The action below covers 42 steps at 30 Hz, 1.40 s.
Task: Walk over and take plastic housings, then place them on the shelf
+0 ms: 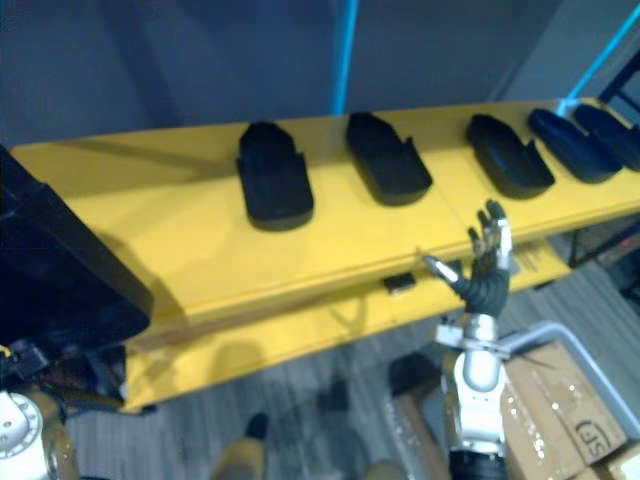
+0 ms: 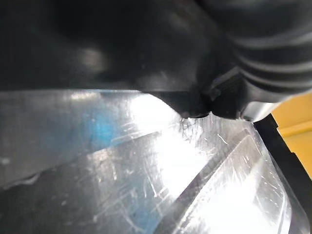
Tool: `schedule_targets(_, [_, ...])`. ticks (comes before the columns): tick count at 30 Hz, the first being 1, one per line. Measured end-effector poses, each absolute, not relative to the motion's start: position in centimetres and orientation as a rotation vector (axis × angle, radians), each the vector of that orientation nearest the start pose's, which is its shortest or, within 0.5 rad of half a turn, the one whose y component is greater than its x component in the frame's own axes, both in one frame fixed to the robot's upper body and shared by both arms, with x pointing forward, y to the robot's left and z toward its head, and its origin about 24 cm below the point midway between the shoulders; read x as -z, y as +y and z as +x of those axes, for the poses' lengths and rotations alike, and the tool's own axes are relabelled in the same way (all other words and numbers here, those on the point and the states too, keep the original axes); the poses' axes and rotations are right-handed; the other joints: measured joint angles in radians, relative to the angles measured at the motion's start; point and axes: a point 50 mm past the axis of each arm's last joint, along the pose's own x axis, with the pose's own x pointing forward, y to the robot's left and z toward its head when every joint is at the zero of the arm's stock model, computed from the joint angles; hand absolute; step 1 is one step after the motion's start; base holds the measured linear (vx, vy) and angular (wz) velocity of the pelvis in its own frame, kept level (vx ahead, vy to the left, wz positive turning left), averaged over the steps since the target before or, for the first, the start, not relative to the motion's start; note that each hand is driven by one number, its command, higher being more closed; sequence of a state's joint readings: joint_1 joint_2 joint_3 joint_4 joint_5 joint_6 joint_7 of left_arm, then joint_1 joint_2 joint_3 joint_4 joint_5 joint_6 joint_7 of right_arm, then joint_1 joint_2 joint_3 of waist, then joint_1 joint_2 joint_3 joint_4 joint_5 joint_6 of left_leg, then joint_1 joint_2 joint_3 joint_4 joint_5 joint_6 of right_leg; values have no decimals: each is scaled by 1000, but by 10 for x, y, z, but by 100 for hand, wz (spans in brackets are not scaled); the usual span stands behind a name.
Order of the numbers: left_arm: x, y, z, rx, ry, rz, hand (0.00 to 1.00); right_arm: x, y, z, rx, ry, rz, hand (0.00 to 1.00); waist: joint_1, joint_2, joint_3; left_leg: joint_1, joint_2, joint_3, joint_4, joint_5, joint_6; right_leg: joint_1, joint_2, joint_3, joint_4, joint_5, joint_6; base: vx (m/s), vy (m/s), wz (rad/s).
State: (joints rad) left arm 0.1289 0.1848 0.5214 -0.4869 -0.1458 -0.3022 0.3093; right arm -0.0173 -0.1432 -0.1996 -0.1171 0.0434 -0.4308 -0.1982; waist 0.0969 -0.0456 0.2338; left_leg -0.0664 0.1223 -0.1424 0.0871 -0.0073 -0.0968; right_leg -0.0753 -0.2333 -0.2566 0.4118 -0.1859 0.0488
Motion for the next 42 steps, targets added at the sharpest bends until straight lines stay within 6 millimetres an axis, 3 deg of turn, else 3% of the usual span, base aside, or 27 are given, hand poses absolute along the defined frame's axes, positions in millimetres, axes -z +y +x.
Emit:
schedule_targets(2, [-177,280,170,-687,-763,136,100,-137,-247,225,498,-670,-150,0,-1,4,-10,-11,3,-28,-13,-3,-29,33,43,68,-195,33,39,40,-213,50])
schedule_targets(3, [-175,280,170,-689,-750,145,100,-151,-258,218,559,-743,-157,0,-2,-9,-22,-9,-8,-42,-21,-16,-54,54,42,78,-244,80,90,26,-268,54])
schedule_targets(5, [-155,279,164,-722,-647,131,100,-166,-266,215,565,-818,-197,0,-3,54,-78,-2,54,-26,-42,-4,-75,64,92,44,-254,91,84,132,-298,28])
schedule_targets(7, [-145,277,161,-735,-592,122,100,-177,-267,213,545,-872,-191,0,-2,99,-114,-4,88,24,-45,18,-99,81,126,18,-252,85,68,172,-212,24])
schedule_targets(8, [-143,276,160,-735,-580,116,100,-181,-266,212,537,-896,-180,0,-1,108,-120,-4,100,40,-49,29,-99,85,137,4,-247,83,63,148,-199,45])
schedule_targets(10, [-140,272,160,-727,-571,103,100,-185,-261,210,502,-921,-172,0,-2,121,-129,-7,100,87,-49,64,-81,108,137,-42,-251,71,45,87,-146,55])
schedule_targets(12, [-141,269,161,-687,-571,116,100,-189,-258,200,461,-939,-204,0,-30,104,-131,-44,74,215,-55,149,2,132,117,-141,-255,59,26,7,36,110])
schedule_targets(14, [-140,271,160,-688,-554,160,100,-190,-260,196,441,-940,-222,0,-31,79,-133,-40,54,243,-116,231,6,128,103,-170,-261,54,18,-32,16,67])
schedule_targets(15, [-138,275,155,-703,-534,182,100,-192,-263,196,429,-942,-229,0,-24,68,-137,-37,50,250,-119,210,24,129,96,-182,-286,49,16,48,-34,31])
schedule_targets(16, [-137,280,151,-727,-518,198,100,-193,-265,195,425,-942,-220,0,-28,72,-140,-31,44,268,-96,175,21,132,93,-188,-279,52,20,96,2,22])
schedule_targets(18, [-137,283,148,-739,-512,211,100,-191,-270,192,447,-933,-215,0,-38,89,-151,-15,39,283,-135,167,9,134,93,-208,-272,55,25,68,116,31])
schedule_targets(20, [-137,284,148,-727,-502,227,100,-187,-271,191,464,-913,-201,0,-49,111,-164,12,27,292,-167,140,-26,147,83,-212,-268,62,38,35,203,21])
schedule_targets(25, [-136,293,148,-709,-419,361,100,-167,-265,193,488,-820,-94,0,-55,67,-163,17,-27,296,-172,124,-1,163,42,-207,-292,81,71,-25,142,6])
schedule_targets(29, [-123,312,141,-755,-291,384,100,-154,-263,192,488,-737,-117,0,-58,80,-155,27,-47,320,-175,119,13,165,28,-182,-319,85,72,-32,69,-11])
schedule_targets(33, [-109,340,149,-737,-141,500,100,-139,-270,194,505,-637,-142,0,-81,93,-154,27,-42,330,-175,125,13,161,39,-172,-331,94,74,3,3,-11])
schedule_targets(34, [-103,357,158,-744,-52,546,100,-128,-279,198,526,-554,-157,0,-83,96,-155,25,-31,354,-175,126,11,143,47,-147,-334,110,78,12,-33,-35])
schedule_targets(36, [-99,374,171,-761,18,539,100,-114,-294,193,581,-460,-182,0,-95,99,-156,9,-25,372,-175,127,10,121,54,-124,-338,125,77,13,-22,-37])
schedule_targets(40, [-100,392,189,-774,82,528,100,-78,-321,173,677,-262,-208,0,-139,101,-150,-4,-26,417,-174,129,10,77,50,-70,-335,139,76,14,20,-34])
schedule_targets(42, [-105,399,205,-751,116,564,100,-48,-328,160,665,-111,-203,0,-167,102,-147,-3,-25,443,-174,128,10,56,49,-35,-329,139,77,-8,13,-33])
